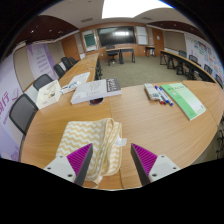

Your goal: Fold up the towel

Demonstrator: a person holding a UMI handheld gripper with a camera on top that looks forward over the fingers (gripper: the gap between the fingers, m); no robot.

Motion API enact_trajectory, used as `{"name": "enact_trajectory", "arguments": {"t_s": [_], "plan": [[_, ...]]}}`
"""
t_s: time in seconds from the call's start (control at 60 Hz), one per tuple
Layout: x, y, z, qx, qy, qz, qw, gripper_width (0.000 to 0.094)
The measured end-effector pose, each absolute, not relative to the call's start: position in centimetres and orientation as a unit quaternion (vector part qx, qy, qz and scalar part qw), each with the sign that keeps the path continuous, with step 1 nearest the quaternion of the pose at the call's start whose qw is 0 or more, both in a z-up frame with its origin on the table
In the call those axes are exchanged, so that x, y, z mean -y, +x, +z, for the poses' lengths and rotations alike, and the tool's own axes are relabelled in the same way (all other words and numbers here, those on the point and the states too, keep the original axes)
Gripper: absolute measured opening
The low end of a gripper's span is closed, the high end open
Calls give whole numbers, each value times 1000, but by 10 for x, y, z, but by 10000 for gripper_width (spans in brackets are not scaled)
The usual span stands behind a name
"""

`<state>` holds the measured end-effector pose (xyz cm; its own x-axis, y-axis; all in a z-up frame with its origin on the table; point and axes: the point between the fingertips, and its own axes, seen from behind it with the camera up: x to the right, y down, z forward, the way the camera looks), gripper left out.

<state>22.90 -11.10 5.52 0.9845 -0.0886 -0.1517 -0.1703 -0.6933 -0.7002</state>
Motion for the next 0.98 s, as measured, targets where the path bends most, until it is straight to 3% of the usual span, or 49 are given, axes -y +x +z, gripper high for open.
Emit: {"name": "enact_trajectory", "arguments": {"t_s": [0.05, 0.367, 0.6, 0.983], "plan": [[116, 243, 63, -60, -919, 43, 388, 864], [155, 224, 155, 47, -903, -1, 426, 853], [225, 185, 220, 41, -888, -25, 456, 856], [358, 143, 255, 19, -883, -44, 467, 855]]}}
